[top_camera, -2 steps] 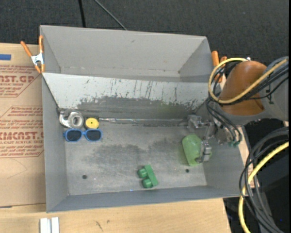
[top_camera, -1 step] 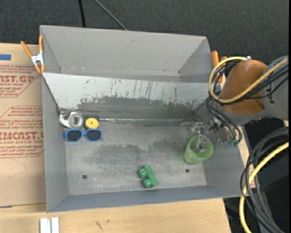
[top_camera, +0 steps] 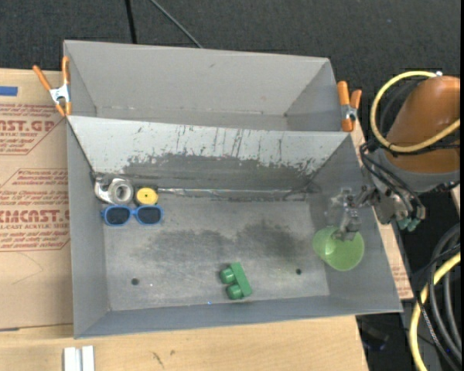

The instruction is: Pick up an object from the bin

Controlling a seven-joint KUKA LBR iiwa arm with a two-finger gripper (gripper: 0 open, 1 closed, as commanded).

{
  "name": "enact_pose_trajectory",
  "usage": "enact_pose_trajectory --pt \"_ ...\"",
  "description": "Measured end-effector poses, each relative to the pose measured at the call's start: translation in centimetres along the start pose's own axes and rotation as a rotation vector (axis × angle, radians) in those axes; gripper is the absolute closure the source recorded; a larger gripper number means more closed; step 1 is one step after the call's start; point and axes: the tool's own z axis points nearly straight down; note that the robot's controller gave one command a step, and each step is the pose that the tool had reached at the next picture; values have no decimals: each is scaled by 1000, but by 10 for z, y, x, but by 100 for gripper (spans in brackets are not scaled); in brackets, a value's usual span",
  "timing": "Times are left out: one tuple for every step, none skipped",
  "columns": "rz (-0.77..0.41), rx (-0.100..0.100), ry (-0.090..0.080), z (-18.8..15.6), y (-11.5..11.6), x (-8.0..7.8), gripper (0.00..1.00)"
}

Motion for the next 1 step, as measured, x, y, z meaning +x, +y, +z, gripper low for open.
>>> enact_pose_trajectory --pt "-301 -1 3 -93 -2 15 100"
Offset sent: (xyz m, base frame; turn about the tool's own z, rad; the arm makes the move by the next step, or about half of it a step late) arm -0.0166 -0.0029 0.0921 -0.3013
